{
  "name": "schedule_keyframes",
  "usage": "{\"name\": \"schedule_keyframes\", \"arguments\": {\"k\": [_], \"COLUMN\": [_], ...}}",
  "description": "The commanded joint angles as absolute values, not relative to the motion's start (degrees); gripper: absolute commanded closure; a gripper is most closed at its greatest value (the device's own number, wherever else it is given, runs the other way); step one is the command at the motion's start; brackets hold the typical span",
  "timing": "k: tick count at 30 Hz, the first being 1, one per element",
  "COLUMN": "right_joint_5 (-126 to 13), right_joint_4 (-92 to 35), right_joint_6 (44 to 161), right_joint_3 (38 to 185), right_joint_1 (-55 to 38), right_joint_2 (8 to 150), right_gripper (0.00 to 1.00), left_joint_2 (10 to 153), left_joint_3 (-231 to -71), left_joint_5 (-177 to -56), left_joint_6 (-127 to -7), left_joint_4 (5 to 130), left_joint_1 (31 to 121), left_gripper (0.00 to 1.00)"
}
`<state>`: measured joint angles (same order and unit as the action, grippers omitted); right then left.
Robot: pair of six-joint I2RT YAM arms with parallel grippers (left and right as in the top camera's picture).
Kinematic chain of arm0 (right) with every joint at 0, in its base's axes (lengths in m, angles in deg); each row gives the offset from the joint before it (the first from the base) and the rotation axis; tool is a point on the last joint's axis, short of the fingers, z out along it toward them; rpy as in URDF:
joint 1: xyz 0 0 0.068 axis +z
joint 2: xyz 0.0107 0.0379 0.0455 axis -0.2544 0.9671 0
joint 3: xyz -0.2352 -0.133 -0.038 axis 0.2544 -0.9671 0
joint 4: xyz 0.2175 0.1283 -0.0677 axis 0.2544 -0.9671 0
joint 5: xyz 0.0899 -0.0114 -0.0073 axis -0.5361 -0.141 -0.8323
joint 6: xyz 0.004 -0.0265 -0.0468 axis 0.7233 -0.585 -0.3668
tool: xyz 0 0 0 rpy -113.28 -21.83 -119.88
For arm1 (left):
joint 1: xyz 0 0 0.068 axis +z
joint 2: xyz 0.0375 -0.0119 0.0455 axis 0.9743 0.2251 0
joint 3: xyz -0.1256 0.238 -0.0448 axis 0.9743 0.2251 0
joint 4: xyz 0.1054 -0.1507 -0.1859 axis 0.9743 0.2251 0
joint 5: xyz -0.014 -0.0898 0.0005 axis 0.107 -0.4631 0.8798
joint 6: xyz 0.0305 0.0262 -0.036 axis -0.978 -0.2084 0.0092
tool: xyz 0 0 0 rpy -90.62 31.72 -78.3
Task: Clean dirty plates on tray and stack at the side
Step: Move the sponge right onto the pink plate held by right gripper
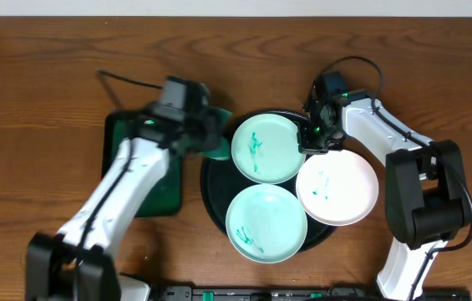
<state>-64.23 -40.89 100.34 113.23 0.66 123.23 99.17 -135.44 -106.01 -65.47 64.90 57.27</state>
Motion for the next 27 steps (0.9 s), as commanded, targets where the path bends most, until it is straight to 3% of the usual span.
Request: {"name": "schedule_keyframes", "arguments": {"k": [1, 13, 27], "right_joint_5": [-65.15, -65.19, -65.13], "right_joint_4": [-41.15, -38.85, -38.53], "right_joint_6": [98.70, 101.61, 102.44], "right_joint_3": [112.96, 112.96, 112.96], "right_joint_1": [2.76, 7.87, 7.33], "right_joint_2": [124.36, 124.36, 124.36], "right_gripper": [0.99, 0.99, 0.99], "left_joint_2": [101.70, 111.30, 119.80], "left_joint_3": [-138.69, -139.15, -139.15], "left_joint_5": [-107.61, -118.36, -116.81], "left_joint_6": [-62.34, -57.20, -56.57], "left_joint_4": [62.94, 52.97, 53.73], "left_joint_1": [54.34, 50.14, 48.63], "left_gripper": [0.93, 0.93, 0.93]}}
